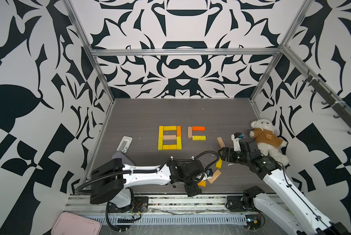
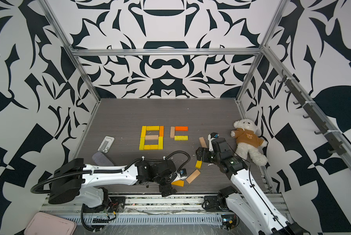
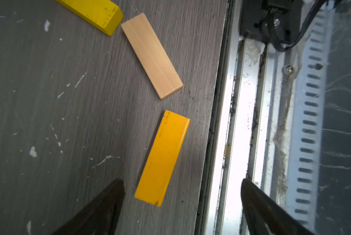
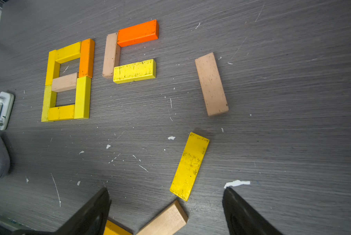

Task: Assemble the number 8 with building blocks
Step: Adjust the building block at the center of the board.

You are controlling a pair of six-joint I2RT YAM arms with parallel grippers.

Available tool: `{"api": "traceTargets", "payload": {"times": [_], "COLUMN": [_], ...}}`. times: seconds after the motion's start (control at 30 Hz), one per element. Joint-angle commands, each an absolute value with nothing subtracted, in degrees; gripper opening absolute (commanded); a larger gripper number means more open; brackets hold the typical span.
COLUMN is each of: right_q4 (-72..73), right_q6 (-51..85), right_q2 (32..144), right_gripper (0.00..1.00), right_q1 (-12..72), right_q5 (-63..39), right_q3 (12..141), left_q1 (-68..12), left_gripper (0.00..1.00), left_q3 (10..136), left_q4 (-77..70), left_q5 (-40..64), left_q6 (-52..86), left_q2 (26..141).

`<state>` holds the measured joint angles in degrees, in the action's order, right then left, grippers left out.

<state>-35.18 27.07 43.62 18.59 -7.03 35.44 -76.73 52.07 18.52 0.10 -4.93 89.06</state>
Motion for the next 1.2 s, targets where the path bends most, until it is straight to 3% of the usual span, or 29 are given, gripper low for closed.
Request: {"api": "traceTargets", "payload": {"times": [0.0,0.3,0.73,0.97,1.17], "right_q4": [-36.71,-37.4,-36.56,-36.4,-36.22], "right_q6": [27.8,27.77,27.78,27.78,27.78], "right_q2": [41.44,39.3,39.68,39.48,39.45], "right_gripper": [0.89,0.87,0.86,0.86,0.86], "right_q1": [18.9,18.9,18.9,18.9,18.9], "right_q5": [-5.76,-7.1,-7.23,-7.1,-6.65], "right_q3": [35.86,35.95,35.55,35.33,35.16], "left_q1": [-77.47,-77.71,-77.64,-77.43,-76.03], "left_gripper": [0.91,0.86,0.53,0.48,0.35], "left_q3": [54.37,57.63,59.19,58.77,56.72], "left_q4": [20.07,19.76,20.49,22.26,23.13], "left_q5": [-3.92,-7.23,-4.43,-5.17,-6.97], "left_q6": [-6.66,-7.01,-5.48,-0.91,3.38], "left_q2": [91.86,97.83,102.13,102.51,100.85]}}
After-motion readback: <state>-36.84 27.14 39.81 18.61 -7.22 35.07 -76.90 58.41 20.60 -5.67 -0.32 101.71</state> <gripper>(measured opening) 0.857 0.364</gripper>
